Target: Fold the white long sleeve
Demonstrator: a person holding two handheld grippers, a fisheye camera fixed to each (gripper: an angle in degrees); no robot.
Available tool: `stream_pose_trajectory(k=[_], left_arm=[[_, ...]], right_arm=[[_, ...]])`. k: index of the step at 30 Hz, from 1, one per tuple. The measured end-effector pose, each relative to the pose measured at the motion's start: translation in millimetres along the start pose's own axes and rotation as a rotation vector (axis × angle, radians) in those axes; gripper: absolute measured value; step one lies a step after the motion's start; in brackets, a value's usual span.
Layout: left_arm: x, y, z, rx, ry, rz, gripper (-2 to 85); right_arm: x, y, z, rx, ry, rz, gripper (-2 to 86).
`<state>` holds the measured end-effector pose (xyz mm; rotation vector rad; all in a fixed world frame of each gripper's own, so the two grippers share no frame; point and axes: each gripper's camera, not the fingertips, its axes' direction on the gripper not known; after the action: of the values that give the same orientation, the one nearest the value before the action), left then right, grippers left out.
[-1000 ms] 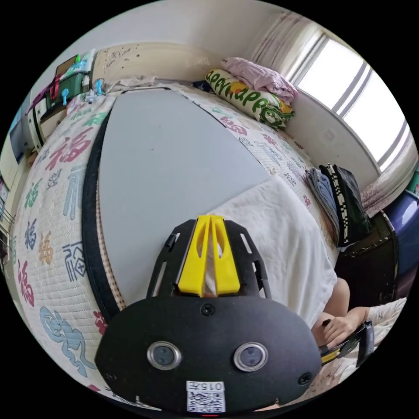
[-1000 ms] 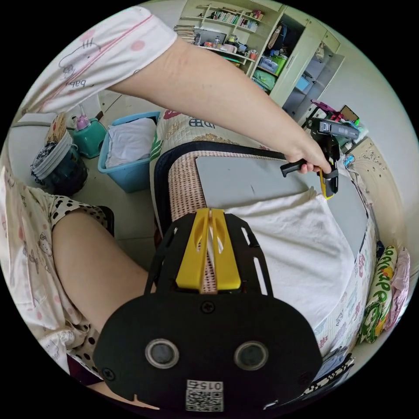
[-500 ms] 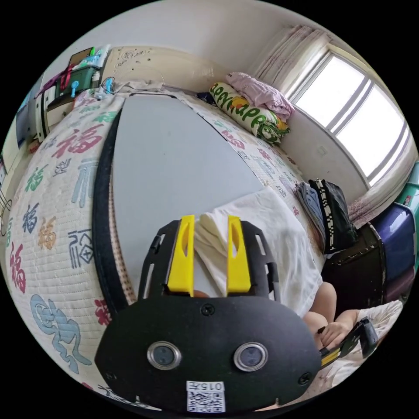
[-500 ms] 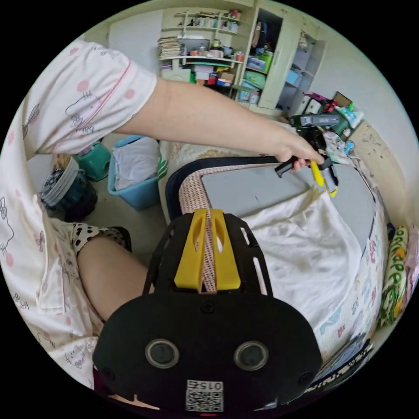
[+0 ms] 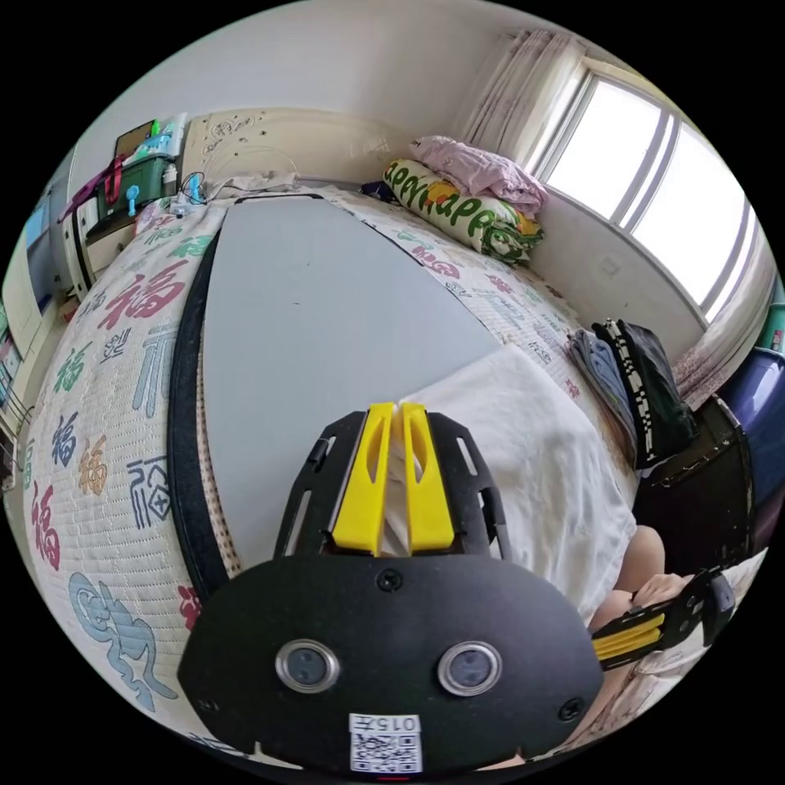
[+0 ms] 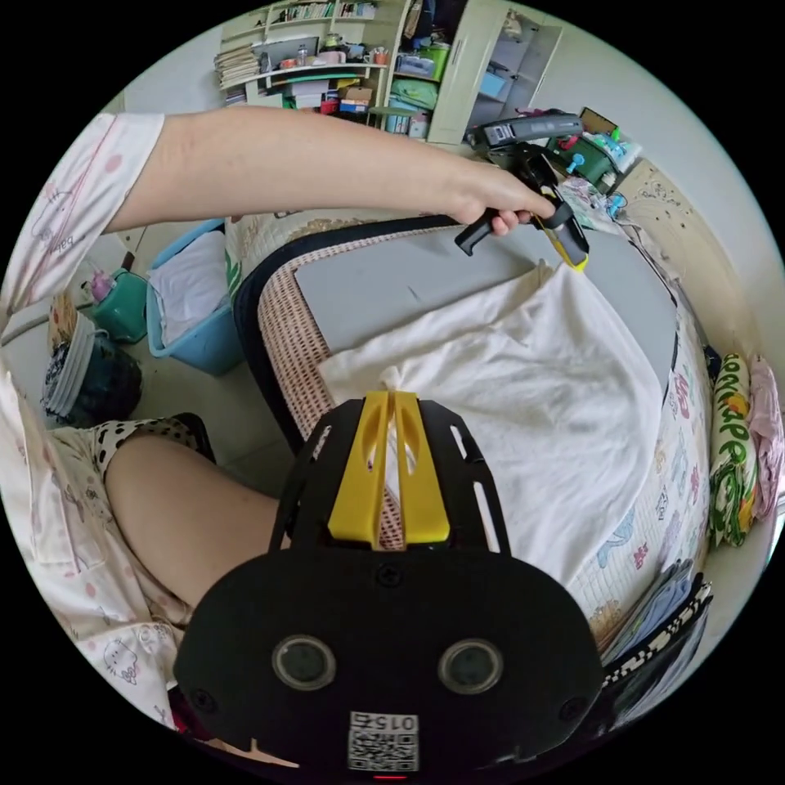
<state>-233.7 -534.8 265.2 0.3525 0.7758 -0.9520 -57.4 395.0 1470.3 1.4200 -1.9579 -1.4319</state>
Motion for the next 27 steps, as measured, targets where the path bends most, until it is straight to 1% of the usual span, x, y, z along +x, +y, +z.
stream_pose_trajectory(k=[3,5,9,12,15,17,19,22,25,27], left_arm=[[1.6,-14.4,-17.7,0.038,0.024,-0.017,1.1],[5.3,-25.3,-28.8,0.054,0.029,-0.015,1.0],[11.0,-49.7,-57.9,0.071,0.009,0.014,0.9],[7.9,-58.3,-57.0,0.012,-0.075,0.017,0.8],[8.4,-61.1,-33.7,-0.074,-0.187,0.038,0.8],[10.3,-63.8,-16.6,-0.121,-0.241,0.050,0.9],[16.6,-70.9,-2.0,-0.142,-0.268,0.055,1.1],[35.4,-85.9,1.8,-0.149,-0.321,0.096,1.5],[49.0,-102.5,0.5,-0.173,-0.355,0.135,2.1],[51.7,-110.4,-2.6,-0.181,-0.350,0.138,2.5]], right_arm=[[4.7,-0.3,-31.5,0.090,-0.036,0.007,-0.6],[6.1,-4.0,-65.3,0.159,-0.099,0.006,-0.6],[1.9,-25.4,-102.4,0.210,-0.199,-0.012,-0.4],[-12.9,-63.2,-98.7,0.169,-0.209,-0.058,-0.3],[-36.6,-108.8,-70.5,0.059,-0.178,-0.111,-0.4],[-64.2,-142.0,-51.2,-0.030,-0.105,-0.188,-0.4],[-80.7,-166.3,-34.8,-0.093,-0.070,-0.221,-0.5],[-95.7,-200.3,-42.0,-0.100,-0.058,-0.236,0.3],[-101.3,-224.5,-58.5,-0.082,-0.077,-0.196,2.7],[-112.3,-231.8,-72.9,-0.069,-0.010,-0.172,3.8]])
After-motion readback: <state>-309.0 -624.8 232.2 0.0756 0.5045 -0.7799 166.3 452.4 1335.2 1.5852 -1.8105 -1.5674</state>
